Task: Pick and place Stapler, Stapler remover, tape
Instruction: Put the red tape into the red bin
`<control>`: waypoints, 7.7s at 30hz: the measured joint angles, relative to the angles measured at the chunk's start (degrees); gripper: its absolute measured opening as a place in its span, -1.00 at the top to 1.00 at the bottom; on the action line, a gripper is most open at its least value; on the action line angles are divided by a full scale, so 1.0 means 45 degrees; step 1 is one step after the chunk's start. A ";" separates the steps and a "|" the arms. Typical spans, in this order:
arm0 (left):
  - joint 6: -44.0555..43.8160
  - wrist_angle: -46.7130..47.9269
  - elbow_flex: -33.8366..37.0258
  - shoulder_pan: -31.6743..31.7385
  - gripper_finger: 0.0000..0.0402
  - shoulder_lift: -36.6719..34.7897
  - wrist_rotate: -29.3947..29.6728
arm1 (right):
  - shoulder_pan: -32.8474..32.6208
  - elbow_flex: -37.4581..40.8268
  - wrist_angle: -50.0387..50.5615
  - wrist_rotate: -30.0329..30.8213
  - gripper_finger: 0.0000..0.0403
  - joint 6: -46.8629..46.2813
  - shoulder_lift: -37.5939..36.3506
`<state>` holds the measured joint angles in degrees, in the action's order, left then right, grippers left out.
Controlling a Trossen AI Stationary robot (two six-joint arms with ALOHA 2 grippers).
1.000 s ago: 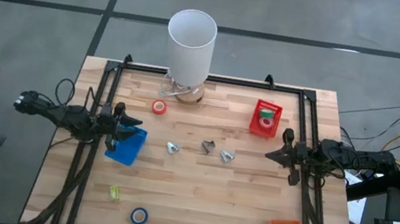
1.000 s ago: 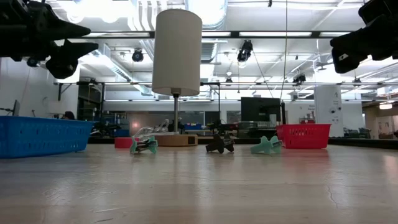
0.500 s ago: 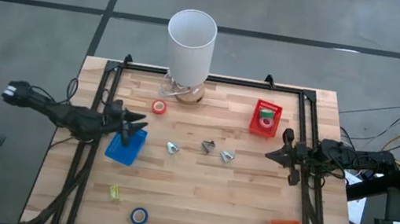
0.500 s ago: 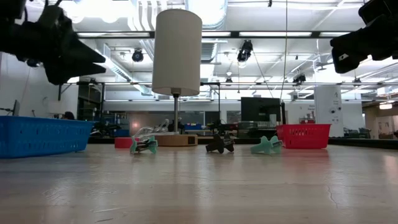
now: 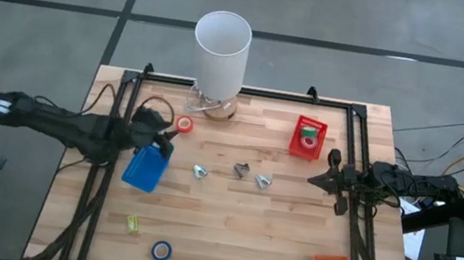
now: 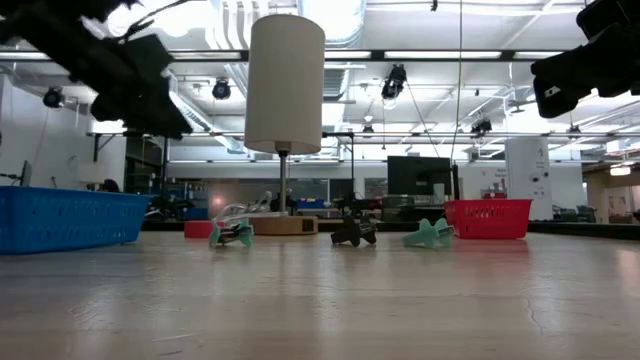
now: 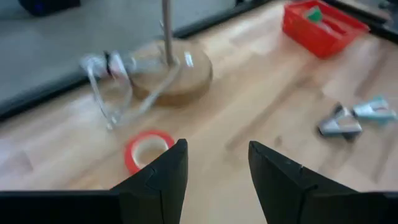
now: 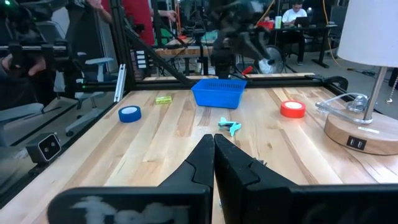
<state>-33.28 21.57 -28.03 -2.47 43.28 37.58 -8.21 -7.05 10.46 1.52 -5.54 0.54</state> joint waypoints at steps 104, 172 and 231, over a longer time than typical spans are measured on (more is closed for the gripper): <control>0.4081 -1.3206 -0.2477 -0.0818 0.72 0.7347 -1.0432 | -0.0005 0.1404 -0.9035 0.0236 0.96 -0.2179 0.2016; 0.4601 -1.6448 -0.2486 -0.0473 0.68 0.8423 -1.0017 | -0.0112 -0.8009 -1.1701 0.3075 0.76 0.2507 1.8417; 0.2491 -1.2359 -0.2452 -0.0906 0.13 0.8371 -0.9888 | 0.3975 -0.8351 0.7856 0.8442 0.80 -0.7642 1.6245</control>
<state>-22.07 -34.05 -39.07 -6.55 80.95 -6.91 9.68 -44.63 45.81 39.51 -39.93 73.64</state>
